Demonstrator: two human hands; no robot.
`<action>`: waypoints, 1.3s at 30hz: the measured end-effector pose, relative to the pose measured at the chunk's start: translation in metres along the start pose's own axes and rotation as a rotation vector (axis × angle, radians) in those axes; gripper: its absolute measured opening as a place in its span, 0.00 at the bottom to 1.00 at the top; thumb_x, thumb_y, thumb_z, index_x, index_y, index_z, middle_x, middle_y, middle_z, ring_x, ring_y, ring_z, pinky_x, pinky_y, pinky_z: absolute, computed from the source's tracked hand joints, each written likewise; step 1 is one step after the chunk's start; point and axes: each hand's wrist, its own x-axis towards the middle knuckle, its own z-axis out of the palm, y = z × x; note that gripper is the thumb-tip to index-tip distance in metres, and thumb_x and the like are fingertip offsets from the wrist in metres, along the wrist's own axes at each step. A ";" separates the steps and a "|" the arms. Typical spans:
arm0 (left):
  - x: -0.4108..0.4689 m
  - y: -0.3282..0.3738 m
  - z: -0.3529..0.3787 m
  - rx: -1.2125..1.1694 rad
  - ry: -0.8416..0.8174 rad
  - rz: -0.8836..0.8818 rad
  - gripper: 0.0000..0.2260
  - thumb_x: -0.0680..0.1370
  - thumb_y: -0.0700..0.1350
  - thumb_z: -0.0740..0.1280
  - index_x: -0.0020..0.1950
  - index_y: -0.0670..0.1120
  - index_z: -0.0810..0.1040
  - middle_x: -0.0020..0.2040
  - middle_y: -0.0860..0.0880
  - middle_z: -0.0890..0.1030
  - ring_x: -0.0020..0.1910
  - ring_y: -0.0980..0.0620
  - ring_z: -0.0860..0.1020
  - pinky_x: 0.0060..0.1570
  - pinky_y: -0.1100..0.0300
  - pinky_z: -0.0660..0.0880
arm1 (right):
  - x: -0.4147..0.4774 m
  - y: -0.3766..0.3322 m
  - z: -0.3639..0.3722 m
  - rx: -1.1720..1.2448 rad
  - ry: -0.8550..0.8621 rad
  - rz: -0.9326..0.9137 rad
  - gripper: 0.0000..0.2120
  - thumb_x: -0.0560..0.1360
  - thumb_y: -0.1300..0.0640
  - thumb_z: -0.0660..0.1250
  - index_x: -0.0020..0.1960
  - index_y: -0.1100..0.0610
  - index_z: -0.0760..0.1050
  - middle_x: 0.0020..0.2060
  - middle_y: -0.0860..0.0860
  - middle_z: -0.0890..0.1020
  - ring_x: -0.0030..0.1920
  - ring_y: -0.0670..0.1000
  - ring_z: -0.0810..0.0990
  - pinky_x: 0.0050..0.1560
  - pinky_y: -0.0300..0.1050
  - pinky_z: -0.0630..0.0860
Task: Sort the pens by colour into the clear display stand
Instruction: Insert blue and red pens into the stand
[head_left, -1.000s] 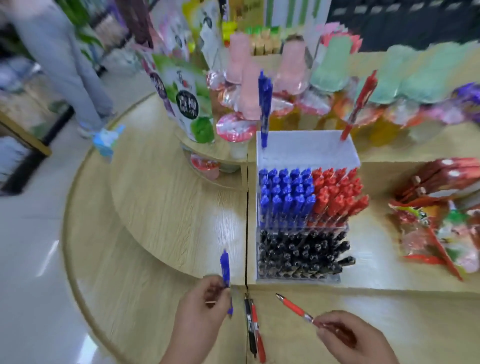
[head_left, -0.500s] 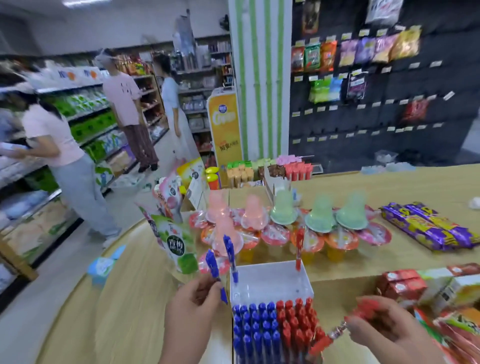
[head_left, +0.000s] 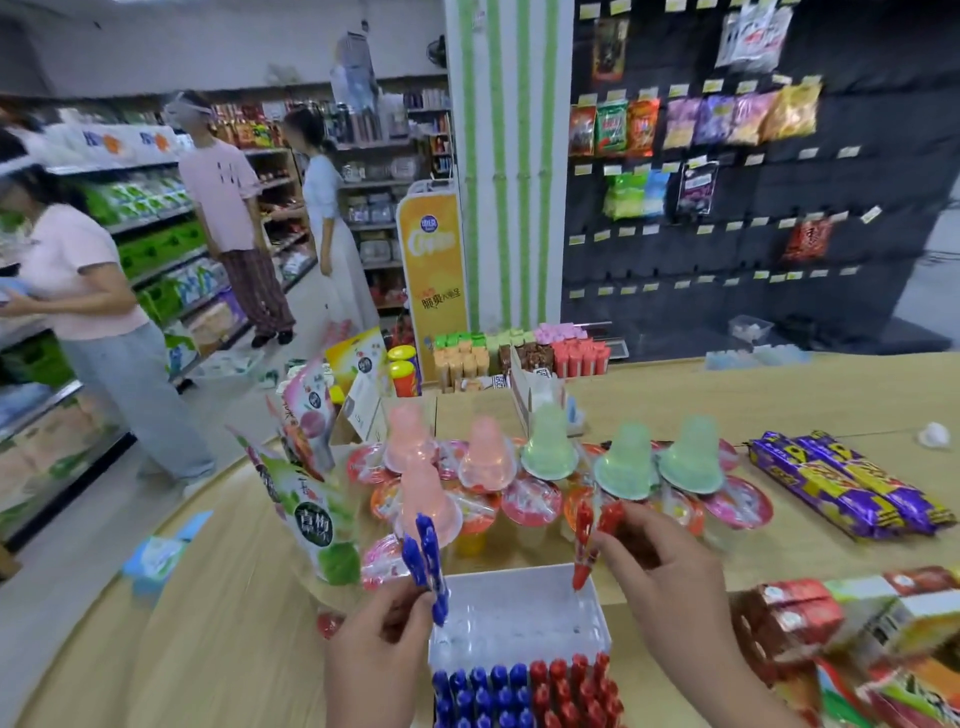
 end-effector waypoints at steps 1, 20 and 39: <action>-0.001 -0.003 0.001 0.007 0.005 0.011 0.23 0.71 0.34 0.74 0.40 0.66 0.82 0.35 0.56 0.85 0.37 0.57 0.83 0.45 0.63 0.79 | 0.001 0.003 0.002 -0.031 -0.009 -0.007 0.18 0.70 0.56 0.76 0.44 0.34 0.74 0.38 0.39 0.82 0.42 0.38 0.80 0.42 0.33 0.75; -0.004 -0.013 0.000 0.110 -0.112 0.037 0.10 0.74 0.39 0.73 0.45 0.55 0.83 0.39 0.57 0.83 0.41 0.59 0.82 0.45 0.61 0.80 | 0.004 0.023 0.017 -0.209 -0.129 0.025 0.05 0.74 0.49 0.72 0.45 0.44 0.76 0.37 0.39 0.80 0.40 0.36 0.78 0.38 0.33 0.73; -0.037 -0.019 -0.050 0.154 -0.085 -0.001 0.06 0.76 0.43 0.71 0.49 0.55 0.81 0.44 0.57 0.83 0.42 0.63 0.80 0.44 0.71 0.75 | -0.050 0.027 -0.016 -0.135 -0.030 0.146 0.11 0.72 0.49 0.73 0.51 0.49 0.75 0.41 0.41 0.80 0.41 0.39 0.79 0.41 0.36 0.74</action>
